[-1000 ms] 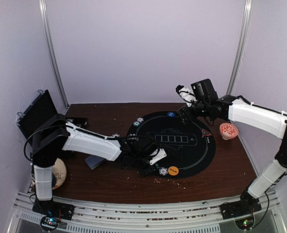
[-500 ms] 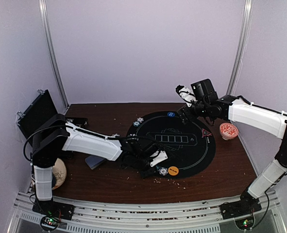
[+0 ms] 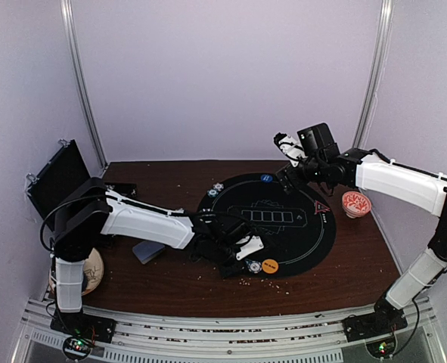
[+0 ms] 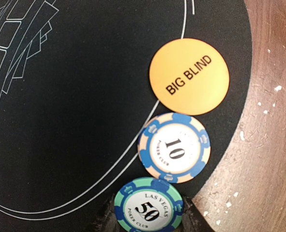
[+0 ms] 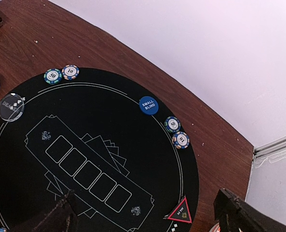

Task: Distribute texas hold em gaming equipment
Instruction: Place the poker chips pile at the big blind area.

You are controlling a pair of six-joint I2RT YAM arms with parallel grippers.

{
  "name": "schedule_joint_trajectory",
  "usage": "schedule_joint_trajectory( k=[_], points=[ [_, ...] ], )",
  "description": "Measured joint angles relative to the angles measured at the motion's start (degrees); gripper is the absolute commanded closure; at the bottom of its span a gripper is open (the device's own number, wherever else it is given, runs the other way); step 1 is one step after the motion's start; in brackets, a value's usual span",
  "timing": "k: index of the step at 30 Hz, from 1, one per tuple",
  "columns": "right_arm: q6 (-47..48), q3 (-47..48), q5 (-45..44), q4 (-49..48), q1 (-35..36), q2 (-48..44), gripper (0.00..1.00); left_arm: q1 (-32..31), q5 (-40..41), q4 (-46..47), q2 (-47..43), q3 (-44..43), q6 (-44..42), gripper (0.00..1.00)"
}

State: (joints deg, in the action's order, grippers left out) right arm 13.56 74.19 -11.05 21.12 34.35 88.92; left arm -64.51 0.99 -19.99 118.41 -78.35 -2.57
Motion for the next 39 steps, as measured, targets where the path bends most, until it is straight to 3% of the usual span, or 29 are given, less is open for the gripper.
schedule_joint_trajectory(
  k=[16,20,29,36,39],
  points=[
    [0.0,-0.22,0.02,-0.02,0.0,0.0,0.0,-0.04,3.56,-0.24,-0.04,-0.39,0.55,0.25],
    [0.02,-0.22,0.04,-0.02,0.0,-0.02,0.0,-0.07,4.48,0.04,-0.55,0.07,0.92,0.03],
    [0.0,-0.22,0.04,-0.07,0.0,-0.39,0.0,-0.11,6.21,-0.13,-9.05,5.38,2.27,0.02],
    [0.0,-0.22,0.04,-0.07,0.0,-0.5,0.0,0.66,13.44,-1.01,-19.89,7.56,6.03,0.02],
    [0.0,-0.22,0.07,-0.07,0.0,-0.52,0.0,3.72,16.0,-1.55,-24.13,9.55,8.2,0.02]
  ],
)
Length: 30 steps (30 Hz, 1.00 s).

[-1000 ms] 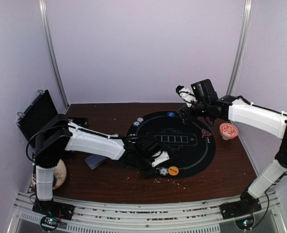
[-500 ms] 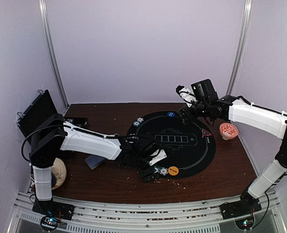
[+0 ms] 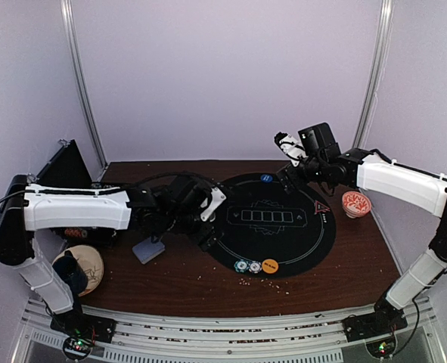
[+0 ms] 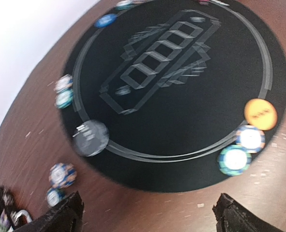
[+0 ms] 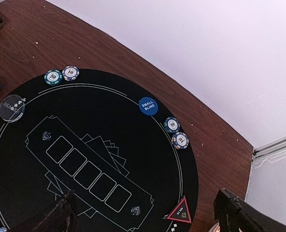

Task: Distribute texas hold em gaming equipment
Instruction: Pick up the pile of poker chips from the pile of poker chips.

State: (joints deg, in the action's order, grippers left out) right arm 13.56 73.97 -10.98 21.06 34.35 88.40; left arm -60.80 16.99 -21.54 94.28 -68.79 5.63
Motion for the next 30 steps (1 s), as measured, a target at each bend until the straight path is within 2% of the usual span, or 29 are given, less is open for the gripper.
schedule_joint_trajectory(
  k=[9,20,30],
  points=[
    [0.0,0.0,0.02,0.02,0.0,0.0,0.0,15.96,4.98,-1.46,-9.05,7.04,6.45,0.02],
    [-0.02,0.0,0.61,0.02,0.0,0.0,0.0,23.15,9.42,-2.99,-4.92,9.62,15.04,0.02],
    [-0.02,0.0,0.7,0.04,0.0,-0.02,0.0,24.46,8.28,0.57,-2.16,11.3,18.78,0.02]
  ],
)
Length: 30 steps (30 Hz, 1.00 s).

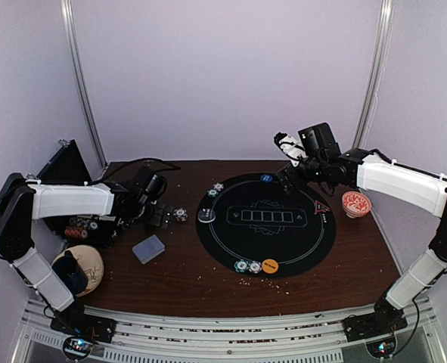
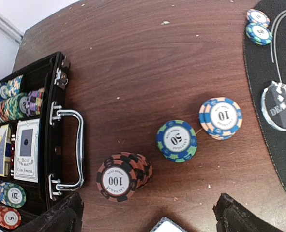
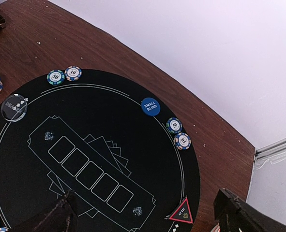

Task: Distribute texas hold em gaming equipment
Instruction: Pick up the pile of poker chips from the pile of poker chips.

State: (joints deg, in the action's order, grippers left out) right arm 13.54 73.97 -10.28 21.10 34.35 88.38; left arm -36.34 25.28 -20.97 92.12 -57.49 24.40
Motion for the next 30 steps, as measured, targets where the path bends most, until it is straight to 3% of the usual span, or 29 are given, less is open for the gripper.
schedule_joint_trajectory(
  k=[10,30],
  points=[
    [0.0,0.0,-0.02,0.0,0.0,0.0,0.0,4.2,-1.55,2.27,-3.1,3.52,4.2,0.02],
    [0.02,-0.02,-0.11,-0.02,0.0,0.0,0.0,8.92,-5.97,6.19,1.44,3.87,4.57,0.08]
  ],
)
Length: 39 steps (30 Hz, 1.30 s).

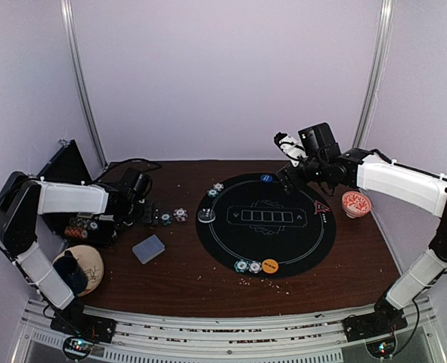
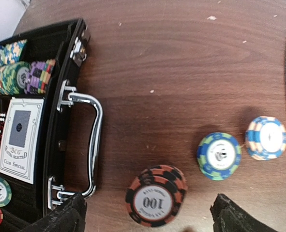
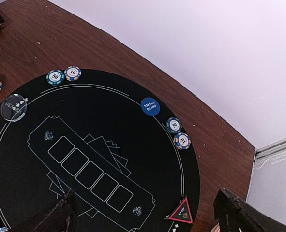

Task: Distribute texas hold em gaming equipment
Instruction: Pick up the pile of poker chips from the pile of poker chips.

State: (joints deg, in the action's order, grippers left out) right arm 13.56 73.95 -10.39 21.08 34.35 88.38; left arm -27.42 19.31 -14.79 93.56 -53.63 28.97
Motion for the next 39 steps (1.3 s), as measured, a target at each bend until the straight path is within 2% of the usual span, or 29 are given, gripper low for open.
schedule_joint_trajectory(
  k=[15,39],
  points=[
    [0.0,-0.02,-0.15,0.0,0.0,0.0,0.0,1.18,-4.15,3.08,3.58,0.74,-0.42,0.14],
    [0.0,-0.02,-0.15,0.0,0.0,0.0,0.0,1.18,-4.87,4.48,5.33,0.76,-1.01,0.37]
  ],
)
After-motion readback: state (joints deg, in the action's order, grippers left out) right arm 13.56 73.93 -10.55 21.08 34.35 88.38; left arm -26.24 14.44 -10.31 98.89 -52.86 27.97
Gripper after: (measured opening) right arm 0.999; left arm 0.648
